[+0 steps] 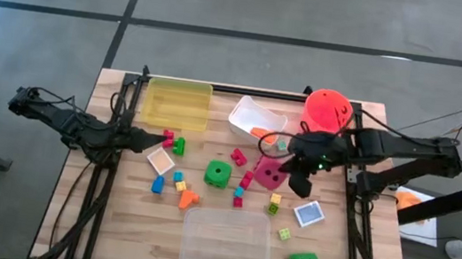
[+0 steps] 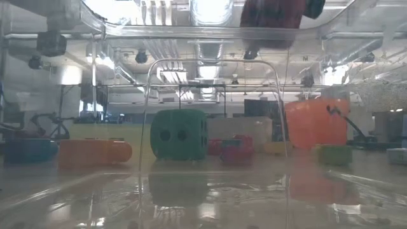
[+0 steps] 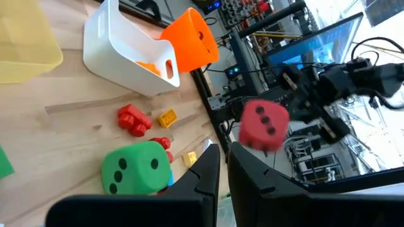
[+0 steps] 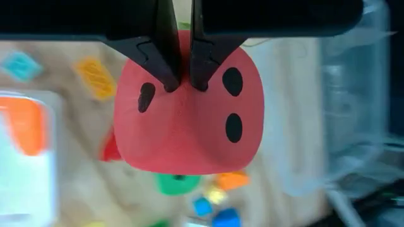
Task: Pick & Place Toys
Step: Put the pink dice into the transparent bin
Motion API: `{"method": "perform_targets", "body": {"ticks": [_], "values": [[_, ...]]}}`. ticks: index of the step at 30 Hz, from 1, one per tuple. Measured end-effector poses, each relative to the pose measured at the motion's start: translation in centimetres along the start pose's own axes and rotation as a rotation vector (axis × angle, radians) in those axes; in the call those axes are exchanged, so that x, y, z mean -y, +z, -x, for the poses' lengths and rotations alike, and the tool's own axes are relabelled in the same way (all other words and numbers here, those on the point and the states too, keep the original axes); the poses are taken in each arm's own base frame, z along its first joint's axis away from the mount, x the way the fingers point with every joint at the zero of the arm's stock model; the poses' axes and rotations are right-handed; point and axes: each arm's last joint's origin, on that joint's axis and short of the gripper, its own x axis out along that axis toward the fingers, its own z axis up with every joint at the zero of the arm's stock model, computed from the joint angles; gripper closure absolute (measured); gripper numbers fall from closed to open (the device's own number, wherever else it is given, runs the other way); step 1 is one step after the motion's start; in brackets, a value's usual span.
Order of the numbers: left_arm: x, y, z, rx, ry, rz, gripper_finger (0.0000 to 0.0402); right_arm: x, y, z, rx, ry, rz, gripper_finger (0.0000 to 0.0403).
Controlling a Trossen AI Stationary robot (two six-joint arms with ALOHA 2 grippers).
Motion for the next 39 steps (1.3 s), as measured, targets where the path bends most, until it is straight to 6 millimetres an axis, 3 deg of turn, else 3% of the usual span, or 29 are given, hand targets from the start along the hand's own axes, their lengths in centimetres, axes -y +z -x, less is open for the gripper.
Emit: {"method": "perform_targets", "body": {"ticks": [15, 27, 33, 39], "values": [[0.0, 0.0, 0.0, 0.0, 0.0, 0.018, 0.0373, -6.2, -0.6, 0.0, 0.088, 0.271, 0.047, 0.0396], [0.0, 0.0, 0.0, 0.0, 0.001, 0.018, 0.0373, -10.4, -2.7, -5.4, -0.073, 0.36, 0.121, 0.0395], [0.0, 0.0, 0.0, -0.007, -0.001, 0.021, 0.0373, -11.3, -3.3, -7.2, -0.111, 0.367, 0.149, 0.0395], [0.0, 0.0, 0.0, -0.008, 0.001, 0.019, 0.0373, -11.9, -4.4, -9.3, -0.144, 0.343, 0.301, 0.0395]]}}
